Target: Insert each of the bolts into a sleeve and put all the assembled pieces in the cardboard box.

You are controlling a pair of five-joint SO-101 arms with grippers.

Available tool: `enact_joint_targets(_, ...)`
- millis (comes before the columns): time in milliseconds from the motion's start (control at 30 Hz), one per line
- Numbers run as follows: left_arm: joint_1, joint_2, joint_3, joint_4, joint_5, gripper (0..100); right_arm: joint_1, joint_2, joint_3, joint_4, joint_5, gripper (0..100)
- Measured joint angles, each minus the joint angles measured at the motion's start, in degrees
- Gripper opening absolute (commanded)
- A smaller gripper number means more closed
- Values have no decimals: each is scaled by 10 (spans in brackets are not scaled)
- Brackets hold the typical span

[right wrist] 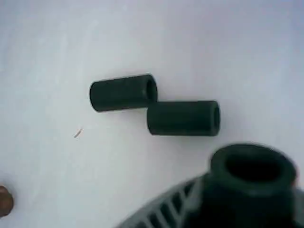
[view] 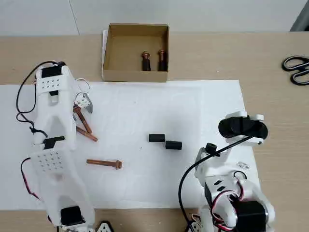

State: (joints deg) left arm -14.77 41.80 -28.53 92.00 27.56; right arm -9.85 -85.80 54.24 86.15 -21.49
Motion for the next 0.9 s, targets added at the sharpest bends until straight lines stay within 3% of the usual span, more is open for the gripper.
enact_joint_targets(200, 5, 15, -18, -4, -3, 6, 0, 0, 0, 0, 0, 4)
enact_joint_targets(600, 5, 17, -27, 4, 0, 6, 0, 0, 0, 0, 0, 4)
enact_joint_targets(733, 0, 20, -85, 62, 0, 6, 0, 0, 0, 0, 0, 4)
enact_joint_targets(900, 1, 20, -189, 71, -3, 6, 0, 0, 0, 0, 0, 4)
